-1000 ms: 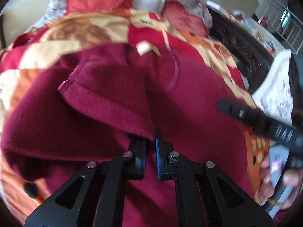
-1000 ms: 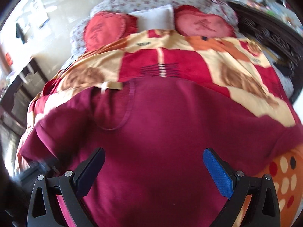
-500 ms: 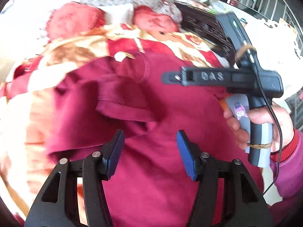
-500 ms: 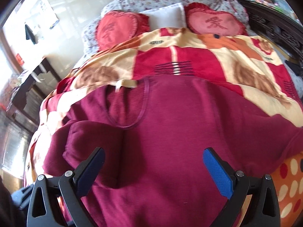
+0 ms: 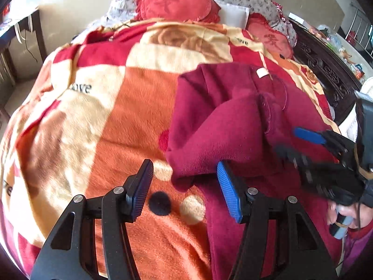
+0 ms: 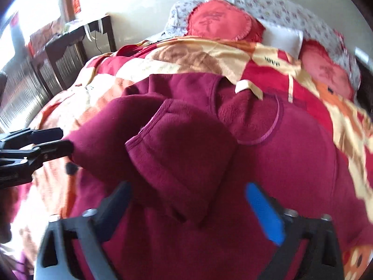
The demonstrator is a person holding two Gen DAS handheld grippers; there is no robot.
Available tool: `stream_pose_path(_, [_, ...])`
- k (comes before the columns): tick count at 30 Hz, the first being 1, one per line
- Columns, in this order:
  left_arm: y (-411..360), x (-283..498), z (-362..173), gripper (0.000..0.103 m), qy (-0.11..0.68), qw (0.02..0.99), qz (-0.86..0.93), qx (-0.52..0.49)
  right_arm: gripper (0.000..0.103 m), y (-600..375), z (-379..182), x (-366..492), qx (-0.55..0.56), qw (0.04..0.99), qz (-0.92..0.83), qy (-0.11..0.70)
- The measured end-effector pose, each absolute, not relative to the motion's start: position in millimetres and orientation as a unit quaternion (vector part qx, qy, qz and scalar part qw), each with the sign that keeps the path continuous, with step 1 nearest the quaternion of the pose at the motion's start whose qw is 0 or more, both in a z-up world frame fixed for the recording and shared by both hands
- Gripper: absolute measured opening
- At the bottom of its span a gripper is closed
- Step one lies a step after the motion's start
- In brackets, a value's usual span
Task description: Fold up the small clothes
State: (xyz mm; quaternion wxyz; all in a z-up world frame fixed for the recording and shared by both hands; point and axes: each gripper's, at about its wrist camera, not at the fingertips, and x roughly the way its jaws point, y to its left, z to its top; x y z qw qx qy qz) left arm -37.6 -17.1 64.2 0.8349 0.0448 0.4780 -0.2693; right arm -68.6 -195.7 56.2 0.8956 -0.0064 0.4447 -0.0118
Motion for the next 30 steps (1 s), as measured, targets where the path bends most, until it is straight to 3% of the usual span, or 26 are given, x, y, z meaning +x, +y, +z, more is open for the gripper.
stream_pose_path(1, [-19.2,-39.7,62.5,0.057,0.479,0.834,-0.269,0.047,0.041,-196.9,53.0,-64.7,-0.005,0.897,-0.011,0.443])
stream_pose_path(2, [-22.1,-41.4,61.0,0.057,0.480,0.833,-0.270,0.051,0.034,-201.9,49.9,-60.2,0.011,0.894,-0.008,0.447])
stream_pose_path(3, [-24.3,-44.2,61.5,0.057,0.480,0.832,-0.272,0.053,0.033,-209.8,50.2,-58.8,0.038,0.894,-0.007,0.447])
stream_pose_path(5, [-27.6,-49.9,62.7,0.057,0.475,0.833,-0.278,0.058,0.019,-225.4,59.9,-64.9,0.083,0.902,-0.011,0.424])
stream_pose_path(8, [-33.3,-52.2,63.3,0.057,0.478,0.828,-0.289,0.059,0.014,-250.7,83.9,-85.6,0.100,0.916,-0.045,0.386])
stream_pose_path(14, [-45.9,-61.8,58.4,0.057,0.484,0.817,-0.308,0.058,0.011,-327.8,107.7,-143.3,0.136,0.912,-0.145,0.360])
stream_pose_path(21, [-52.6,-69.6,55.4,0.057,0.487,0.816,-0.303,0.073,0.013,-373.3,51.4,-161.1,0.190,0.846,-0.182,0.464])
stream_pose_path(23, [-47.8,-69.1,54.9,0.057,0.488,0.818,-0.296,0.075,0.030,-377.9,63.7,-177.0,0.204,0.854,-0.199,0.436])
stream_pose_path(25, [-43.3,-67.1,52.2,0.057,0.493,0.817,-0.291,0.071,0.039,-376.0,81.8,-186.7,0.207,0.866,-0.207,0.406])
stream_pose_path(30, [-35.8,-61.0,45.4,0.057,0.503,0.817,-0.278,0.059,0.040,-323.5,122.1,-150.1,0.189,0.909,-0.045,0.370])
